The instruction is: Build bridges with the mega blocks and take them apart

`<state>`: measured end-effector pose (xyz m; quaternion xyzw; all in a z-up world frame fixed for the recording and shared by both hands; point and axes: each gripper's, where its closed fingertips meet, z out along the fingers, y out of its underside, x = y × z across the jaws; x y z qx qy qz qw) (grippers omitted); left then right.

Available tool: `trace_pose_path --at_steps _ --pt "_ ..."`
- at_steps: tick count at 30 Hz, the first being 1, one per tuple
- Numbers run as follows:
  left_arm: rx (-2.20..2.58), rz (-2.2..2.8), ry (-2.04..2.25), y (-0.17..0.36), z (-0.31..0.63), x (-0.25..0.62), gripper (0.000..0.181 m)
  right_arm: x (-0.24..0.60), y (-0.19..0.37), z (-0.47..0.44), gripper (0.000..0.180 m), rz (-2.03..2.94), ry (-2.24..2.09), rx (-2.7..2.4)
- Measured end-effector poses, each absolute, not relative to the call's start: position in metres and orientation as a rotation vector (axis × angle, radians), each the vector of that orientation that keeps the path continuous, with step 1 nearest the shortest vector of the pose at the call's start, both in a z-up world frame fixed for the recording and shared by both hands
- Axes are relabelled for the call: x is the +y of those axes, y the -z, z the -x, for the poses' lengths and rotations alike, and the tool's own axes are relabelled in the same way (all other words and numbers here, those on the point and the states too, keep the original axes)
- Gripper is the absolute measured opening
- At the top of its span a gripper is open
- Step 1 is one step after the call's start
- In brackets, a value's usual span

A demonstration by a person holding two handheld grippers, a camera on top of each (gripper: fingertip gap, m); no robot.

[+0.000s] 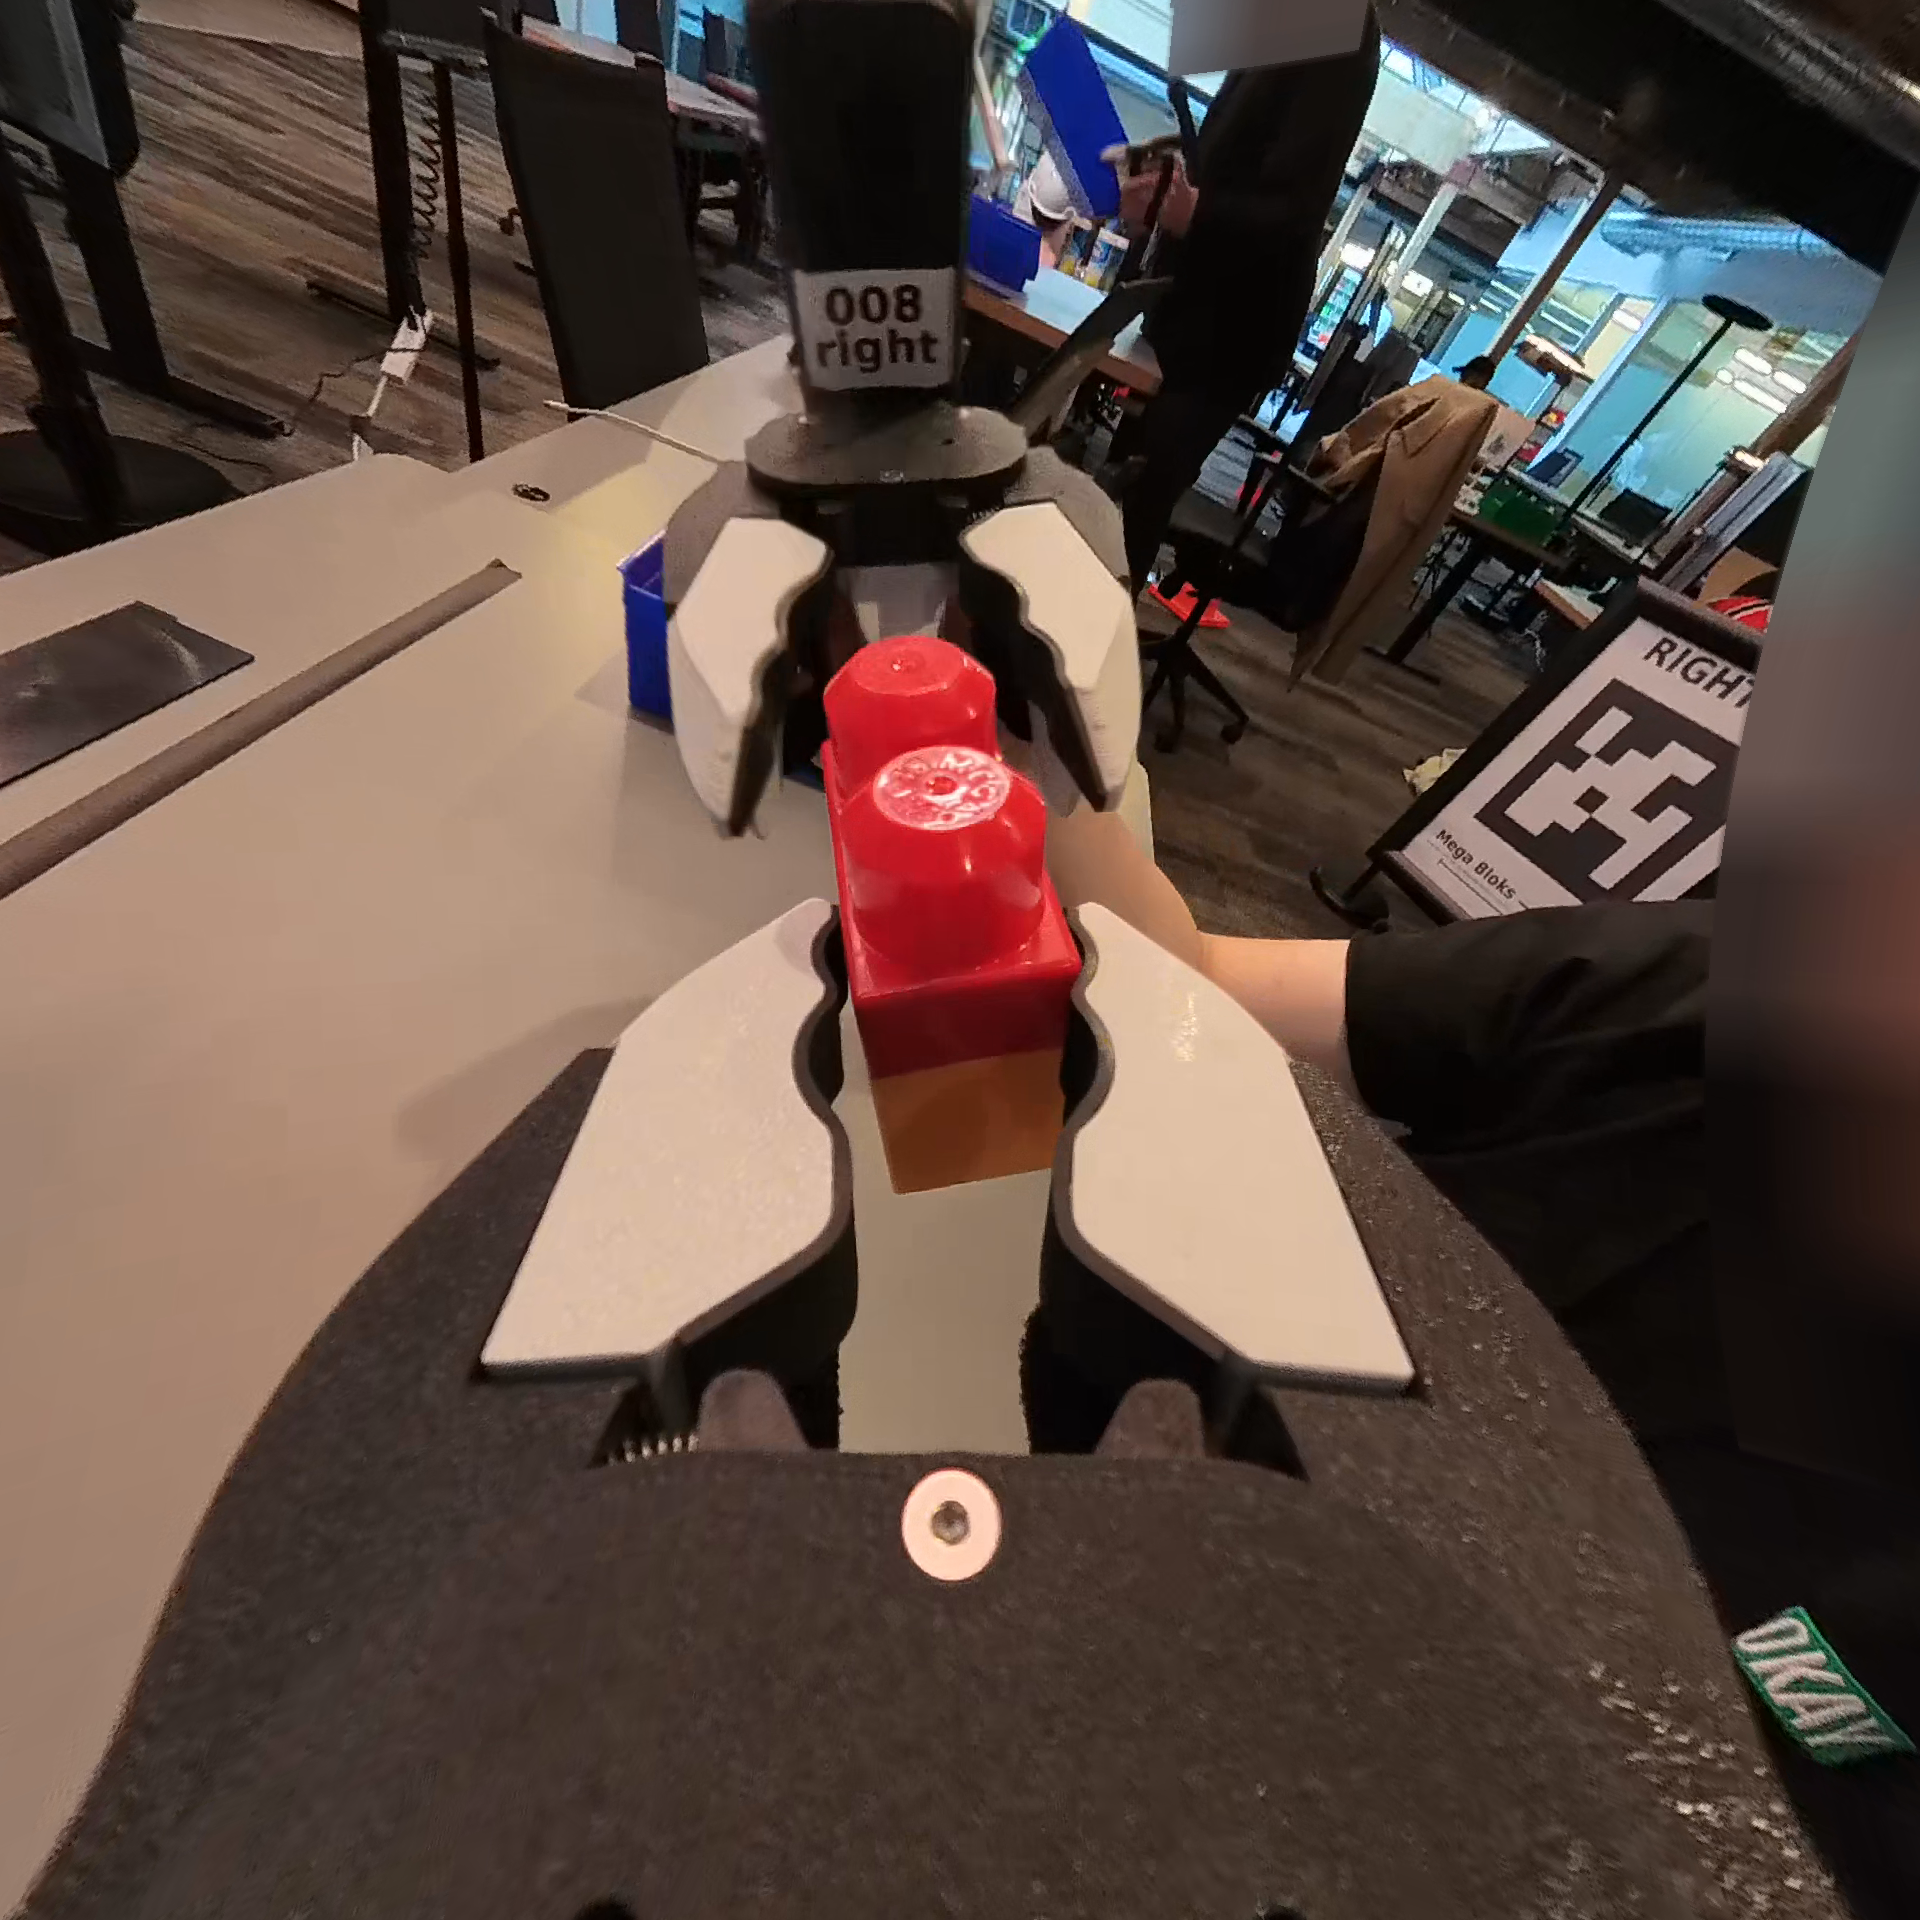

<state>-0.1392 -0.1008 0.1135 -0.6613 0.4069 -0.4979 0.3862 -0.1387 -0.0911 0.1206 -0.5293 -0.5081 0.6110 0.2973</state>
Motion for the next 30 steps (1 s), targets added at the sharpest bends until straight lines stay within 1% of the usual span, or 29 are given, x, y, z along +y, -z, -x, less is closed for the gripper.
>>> trace_pose_path --at_steps 1,5,7,9,14,17,20,23,25,29,30 --pt "1.042 1.687 1.267 -0.112 0.138 -0.101 0.039 -0.093 -0.12 0.139 0.061 1.413 -1.654 -1.354" --pt "1.05 1.702 1.259 -0.109 0.133 -0.1 0.039 -0.089 -0.112 0.143 0.053 1.451 -1.627 -1.356" --pt "1.044 1.707 1.266 -0.109 0.131 -0.099 0.038 -0.091 -0.108 0.144 0.052 1.465 -1.623 -1.384" --pt "1.035 1.718 1.274 -0.109 0.131 -0.098 0.039 -0.095 -0.106 0.144 0.038 1.455 -1.609 -1.426" --pt "1.017 1.738 1.259 -0.104 0.133 -0.094 0.039 -0.091 -0.098 0.144 0.036 1.462 -1.507 -1.462" --pt "0.967 1.731 1.269 -0.106 0.138 -0.09 0.055 -0.084 -0.099 0.144 0.036 1.457 -1.494 -1.426" --pt "0.939 1.724 1.253 -0.097 0.144 -0.087 0.058 -0.079 -0.103 0.144 0.036 1.433 -1.508 -1.386" --pt "0.904 1.712 1.267 -0.088 0.14 -0.084 0.054 -0.079 -0.104 0.145 0.036 1.415 -1.528 -1.386" --pt "0.924 1.696 1.281 -0.084 0.135 -0.086 0.036 -0.076 -0.102 0.146 0.036 1.422 -1.519 -1.377" --pt "0.963 1.719 1.229 -0.078 0.13 -0.087 0.035 -0.077 -0.095 0.141 0.036 1.429 -1.535 -1.411" --pt "0.984 1.722 1.232 -0.077 0.129 -0.089 0.035 -0.079 -0.095 0.139 0.04 1.429 -1.542 -1.422"
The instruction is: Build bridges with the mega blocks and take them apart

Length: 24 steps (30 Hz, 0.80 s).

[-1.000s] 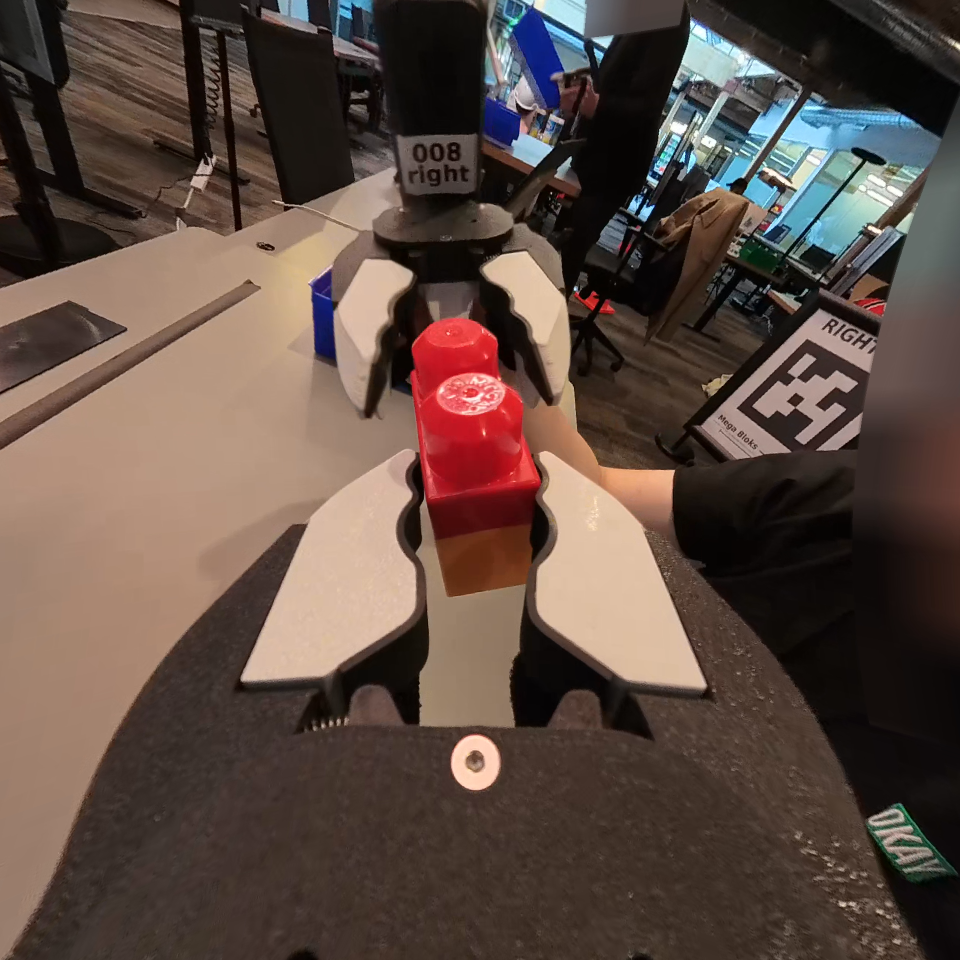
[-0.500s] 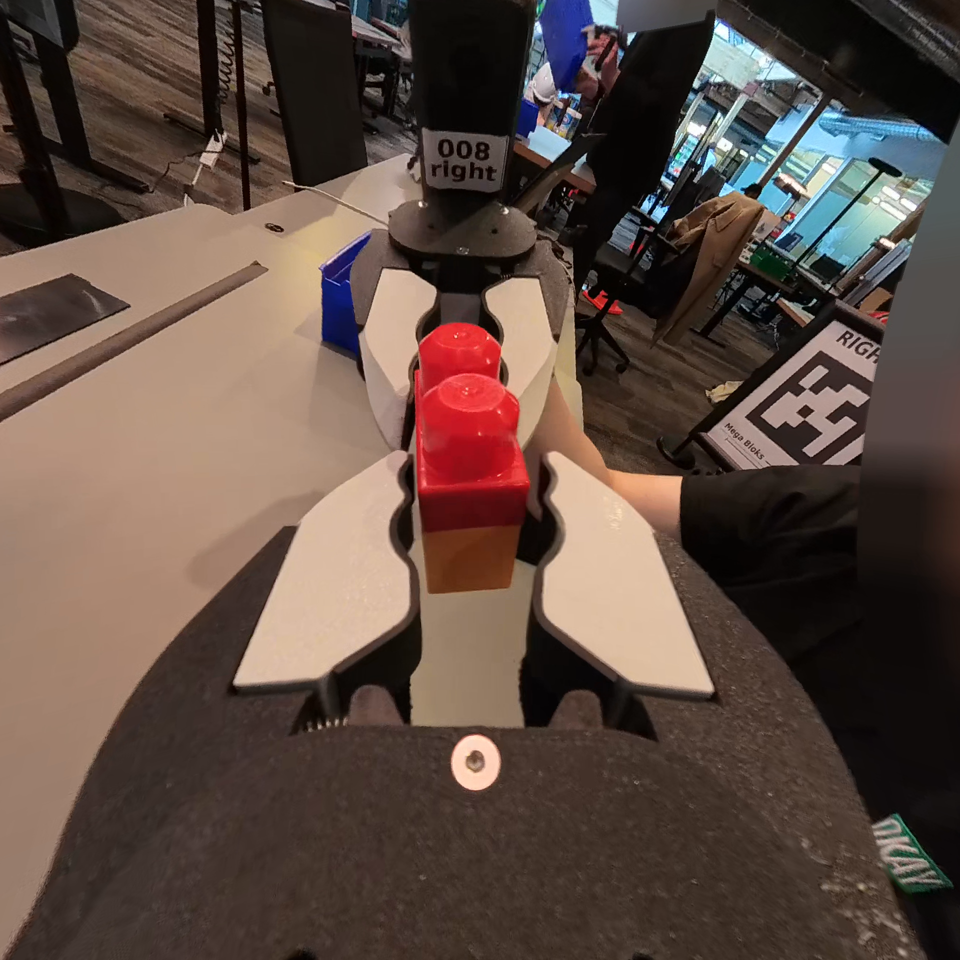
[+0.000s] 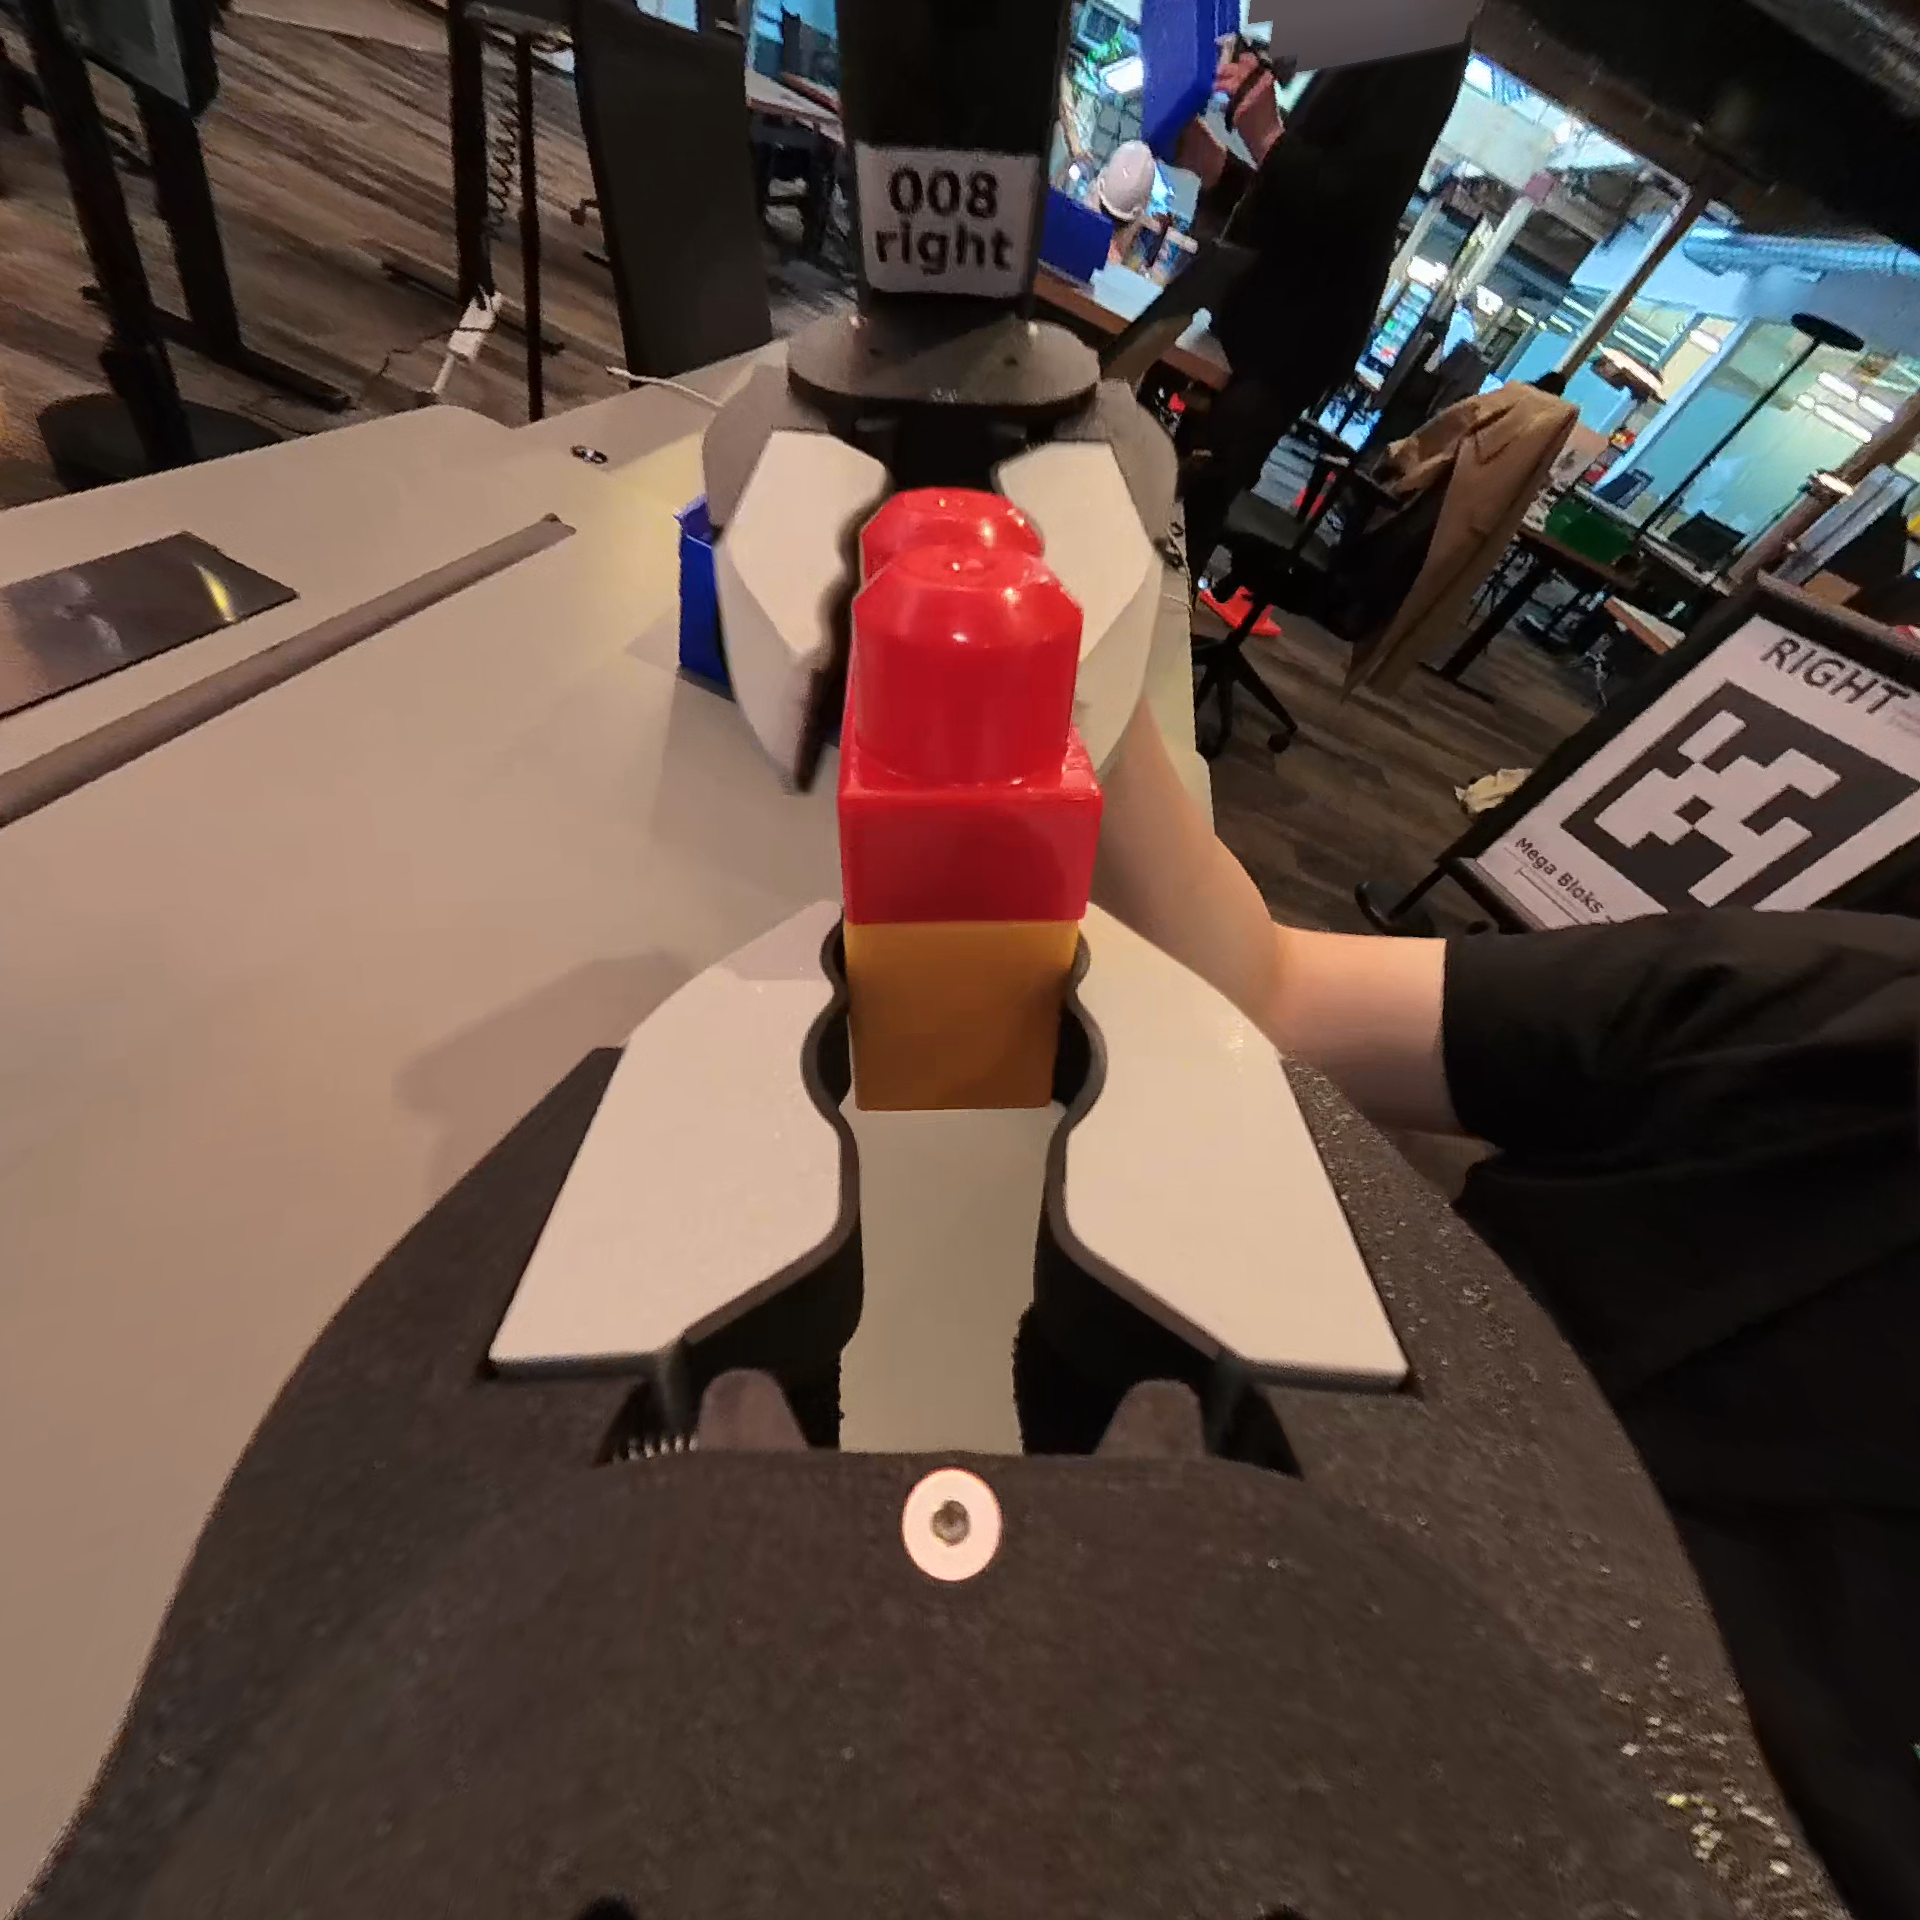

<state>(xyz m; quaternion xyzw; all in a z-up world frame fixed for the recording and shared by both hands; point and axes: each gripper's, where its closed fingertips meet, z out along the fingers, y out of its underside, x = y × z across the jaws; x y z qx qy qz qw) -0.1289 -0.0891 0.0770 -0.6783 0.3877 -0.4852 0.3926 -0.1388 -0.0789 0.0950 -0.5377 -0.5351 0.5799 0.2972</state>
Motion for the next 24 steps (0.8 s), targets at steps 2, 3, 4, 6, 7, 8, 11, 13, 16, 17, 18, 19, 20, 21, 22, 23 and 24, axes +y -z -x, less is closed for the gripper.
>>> trace_pose_path --at_steps 2,3,4,6,7,8,11,13,16,17,18,19,20,21,22,23,24 --pt "1.022 1.746 1.222 -0.073 0.127 -0.093 0.035 -0.076 -0.098 0.132 0.053 1.433 -1.511 -1.41" --pt "1.04 1.766 1.211 -0.069 0.126 -0.094 0.035 -0.074 -0.099 0.128 0.056 1.447 -1.478 -1.403" --pt "1.061 1.788 1.202 -0.066 0.125 -0.096 0.035 -0.073 -0.098 0.124 0.058 1.466 -1.437 -1.408" --pt "1.1 1.82 1.186 -0.061 0.124 -0.098 0.035 -0.073 -0.095 0.117 0.06 1.499 -1.337 -1.467" --pt "1.109 1.837 1.175 -0.058 0.123 -0.098 0.035 -0.074 -0.092 0.115 0.06 1.526 -1.289 -1.516" --pt "1.123 1.85 1.173 -0.056 0.121 -0.099 0.036 -0.076 -0.088 0.113 0.061 1.569 -1.236 -1.58" --pt "1.178 1.877 1.171 -0.049 0.114 -0.101 0.036 -0.081 -0.072 0.11 0.057 1.678 -1.011 -1.791" --pt "1.212 1.882 1.143 -0.044 0.109 -0.101 0.036 -0.085 -0.065 0.11 0.041 1.706 -0.892 -1.904" --pt "1.26 1.867 1.11 -0.039 0.102 -0.102 0.036 -0.09 -0.058 0.102 0.036 1.783 -0.796 -1.971" --pt "1.272 1.858 1.114 -0.039 0.099 -0.103 0.036 -0.092 -0.058 0.099 0.035 1.794 -0.802 -1.982" --pt "1.285 1.846 1.118 -0.039 0.095 -0.105 0.036 -0.093 -0.058 0.095 0.034 1.794 -0.815 -1.988" --pt "1.288 1.836 1.123 -0.04 0.092 -0.106 0.036 -0.094 -0.058 0.092 0.034 1.789 -0.829 -1.986" --pt "1.286 1.817 1.137 -0.041 0.088 -0.107 0.036 -0.095 -0.058 0.088 0.034 1.779 -0.851 -1.971" --pt "1.281 1.791 1.166 -0.044 0.083 -0.109 0.037 -0.097 -0.06 0.084 0.034 1.772 -0.885 -1.95" --pt "1.265 1.781 1.191 -0.046 0.08 -0.109 0.047 -0.097 -0.061 0.079 0.034 1.771 -0.905 -1.915" --pt "1.259 1.782 1.217 -0.046 0.077 -0.11 0.059 -0.095 -0.062 0.071 0.034 1.772 -0.897 -1.874" --pt "1.268 1.779 1.251 -0.046 0.075 -0.113 0.063 -0.093 -0.061 0.058 0.034 1.772 -0.868 -1.846"
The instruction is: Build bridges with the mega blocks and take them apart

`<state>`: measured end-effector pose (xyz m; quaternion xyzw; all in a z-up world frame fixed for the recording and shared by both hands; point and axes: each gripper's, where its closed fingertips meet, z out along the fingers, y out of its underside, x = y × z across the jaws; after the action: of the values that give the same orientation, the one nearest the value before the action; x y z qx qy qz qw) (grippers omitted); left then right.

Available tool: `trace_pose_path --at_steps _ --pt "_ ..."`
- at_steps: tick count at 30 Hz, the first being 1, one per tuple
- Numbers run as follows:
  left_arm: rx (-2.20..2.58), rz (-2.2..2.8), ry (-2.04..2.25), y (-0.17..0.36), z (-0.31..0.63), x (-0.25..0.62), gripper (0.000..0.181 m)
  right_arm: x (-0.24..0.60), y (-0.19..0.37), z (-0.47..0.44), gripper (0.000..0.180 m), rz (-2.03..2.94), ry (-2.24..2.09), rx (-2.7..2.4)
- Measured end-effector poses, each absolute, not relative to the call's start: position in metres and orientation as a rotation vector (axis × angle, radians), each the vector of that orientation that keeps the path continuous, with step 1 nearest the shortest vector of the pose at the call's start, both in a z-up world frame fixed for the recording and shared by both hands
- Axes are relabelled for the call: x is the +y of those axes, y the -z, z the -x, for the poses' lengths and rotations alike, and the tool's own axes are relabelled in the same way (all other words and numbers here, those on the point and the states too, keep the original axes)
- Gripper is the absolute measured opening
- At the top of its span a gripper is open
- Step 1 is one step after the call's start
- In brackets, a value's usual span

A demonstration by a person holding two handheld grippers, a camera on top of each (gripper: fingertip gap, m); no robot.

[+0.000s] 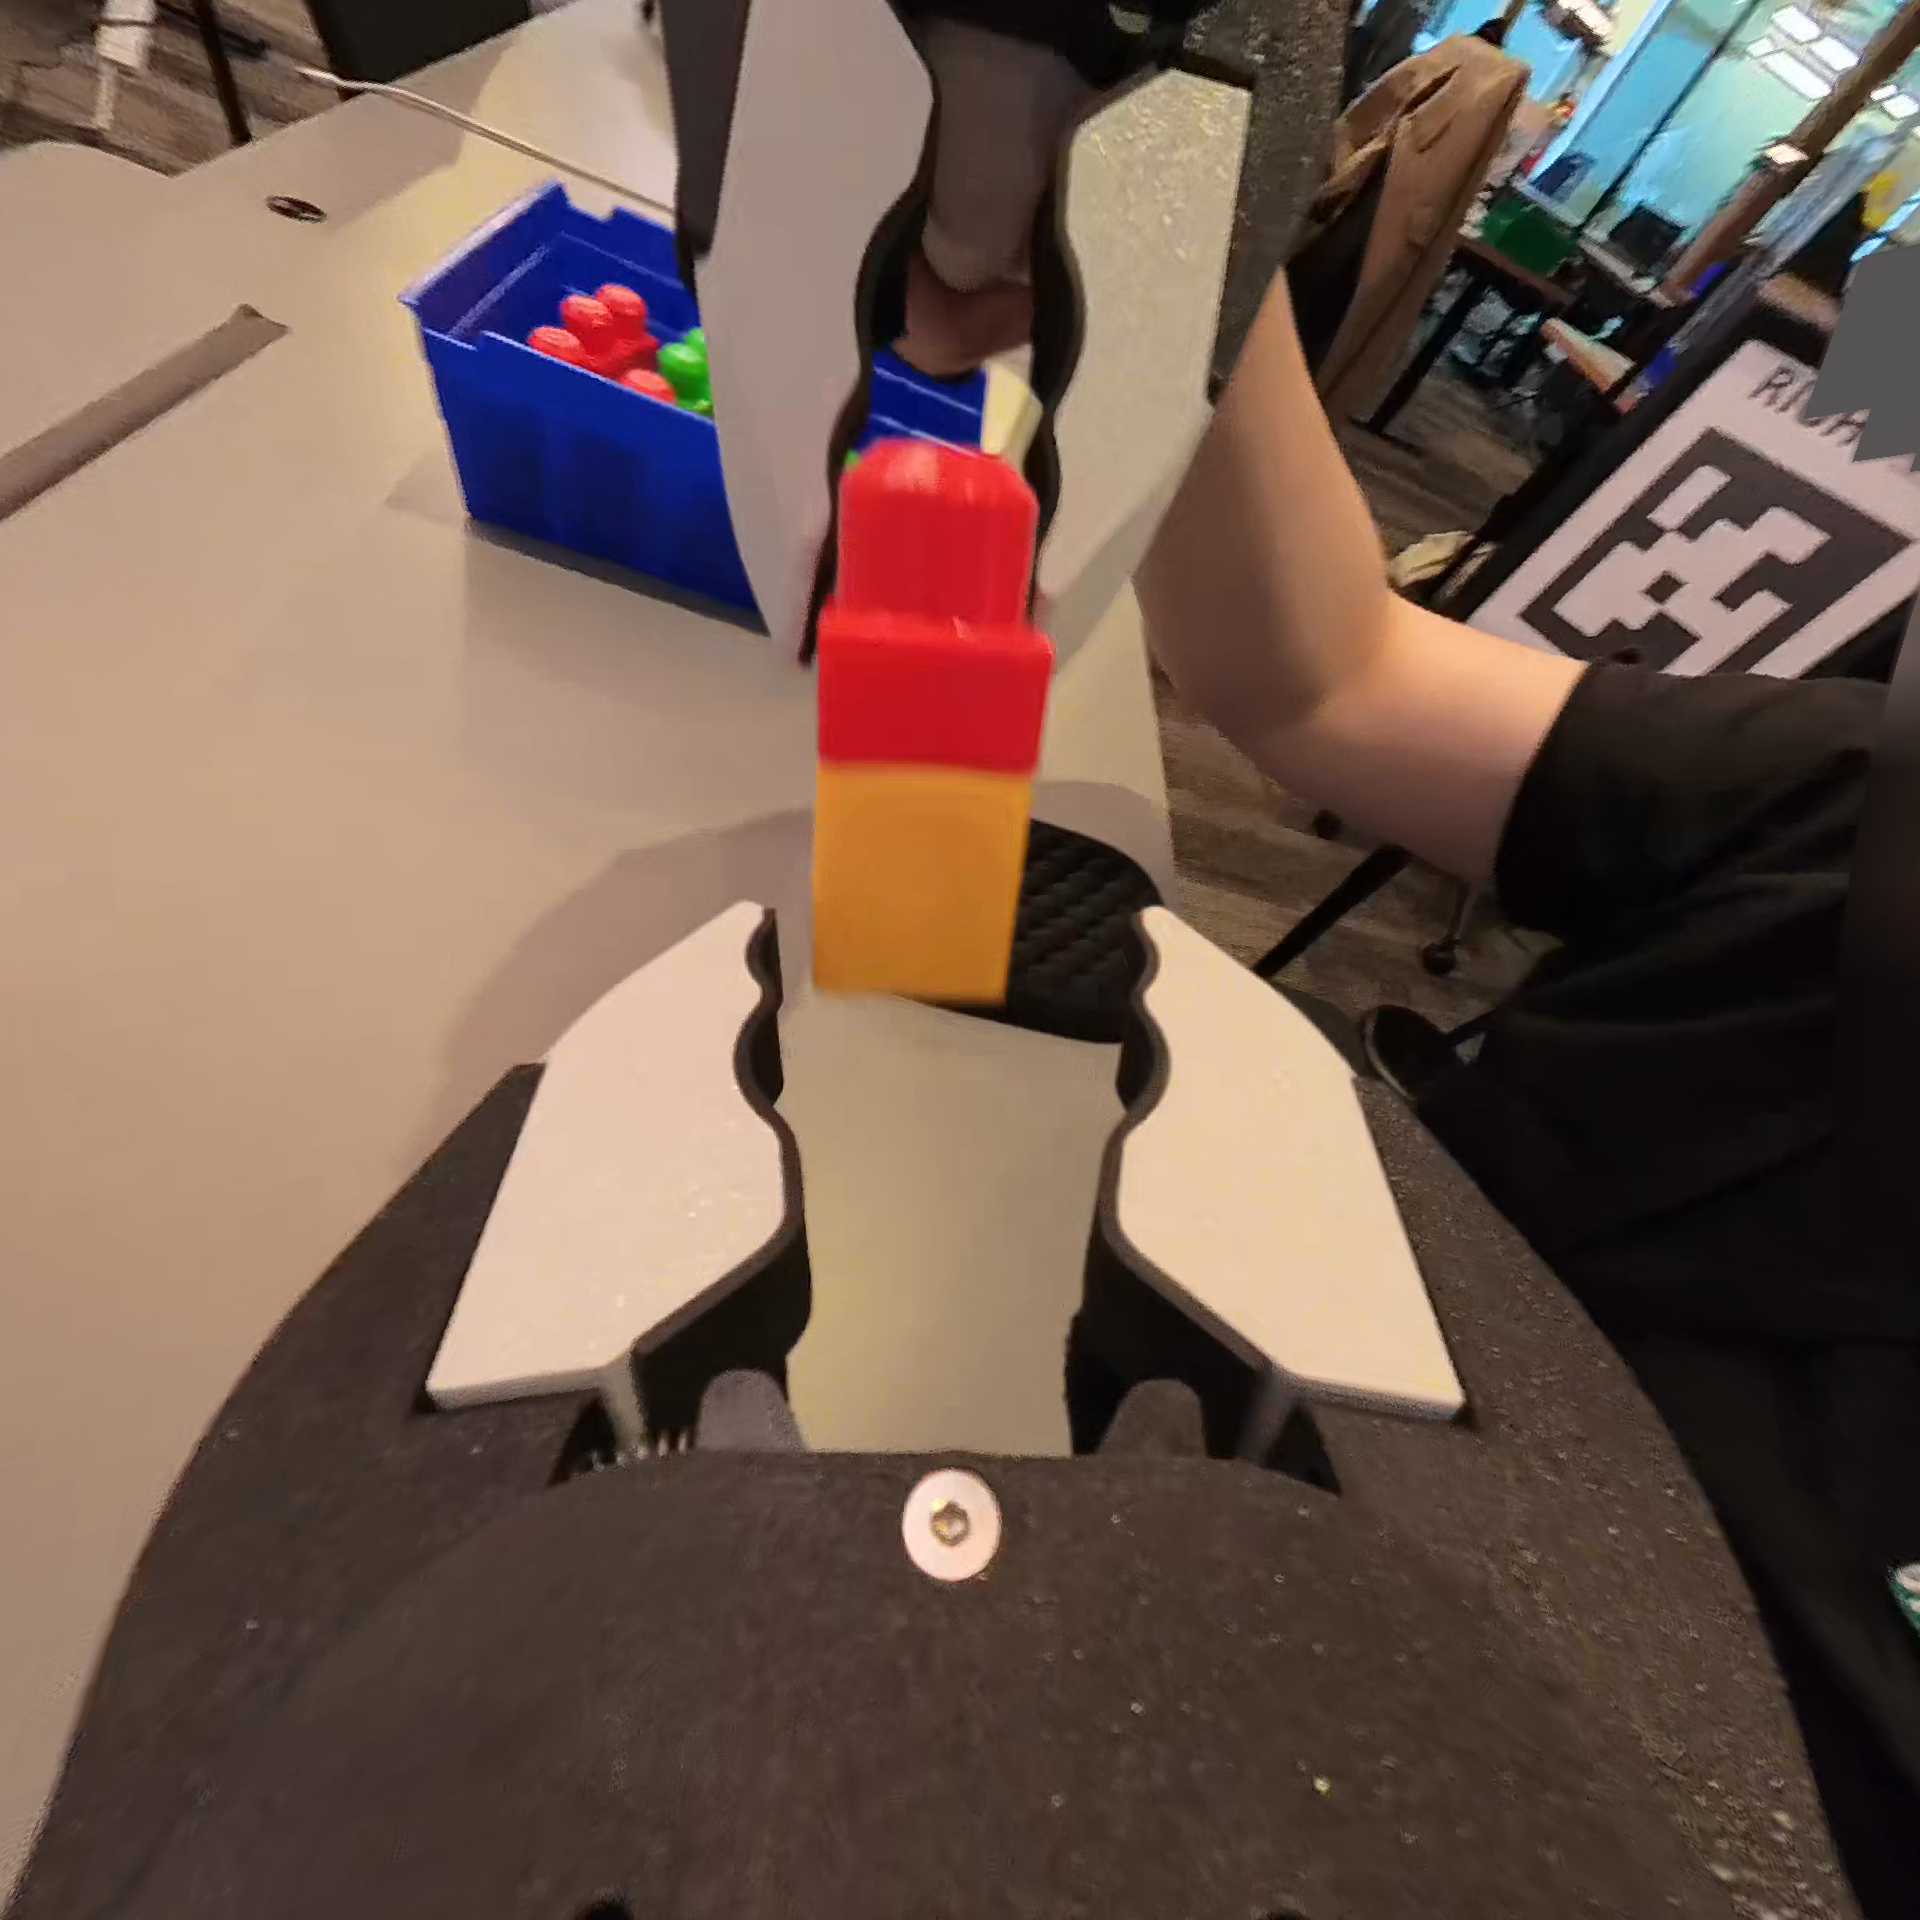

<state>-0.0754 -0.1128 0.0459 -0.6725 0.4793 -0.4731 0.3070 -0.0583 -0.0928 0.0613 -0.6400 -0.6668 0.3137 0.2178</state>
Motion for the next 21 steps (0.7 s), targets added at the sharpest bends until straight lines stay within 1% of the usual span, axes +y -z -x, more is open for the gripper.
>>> trace_pose_path --at_steps 2,4,7,9,12,14,17,21 --pt "1.277 1.775 1.283 -0.042 0.077 -0.115 0.063 -0.086 -0.063 0.023 0.034 1.769 -0.774 -1.779" --pt "1.25 1.768 1.308 -0.038 0.086 -0.119 0.062 -0.083 -0.069 -0.035 0.035 1.814 -0.677 -1.739" --pt "1.202 1.76 1.406 -0.032 0.111 -0.137 0.053 -0.074 -0.081 -0.148 0.034 1.886 -0.449 -1.652" --pt "1.142 1.785 1.406 -0.027 0.131 -0.145 0.05 -0.071 -0.075 -0.226 0.034 1.969 -0.331 -1.609" --pt "1.068 1.775 1.38 -0.032 0.151 -0.155 0.045 -0.071 -0.038 -0.318 0.034 2.123 -0.212 -1.586" --pt "1.029 1.761 1.342 -0.038 0.156 -0.159 0.044 -0.074 -0.002 -0.356 0.034 2.24 -0.162 -1.607" --pt "1.01 1.771 1.301 -0.042 0.152 -0.164 0.045 -0.068 0.043 -0.385 0.035 2.342 -0.129 -1.633" --pt "1.007 1.79 1.288 -0.045 0.14 -0.168 0.045 -0.056 0.081 -0.393 0.035 2.359 -0.124 -1.681"
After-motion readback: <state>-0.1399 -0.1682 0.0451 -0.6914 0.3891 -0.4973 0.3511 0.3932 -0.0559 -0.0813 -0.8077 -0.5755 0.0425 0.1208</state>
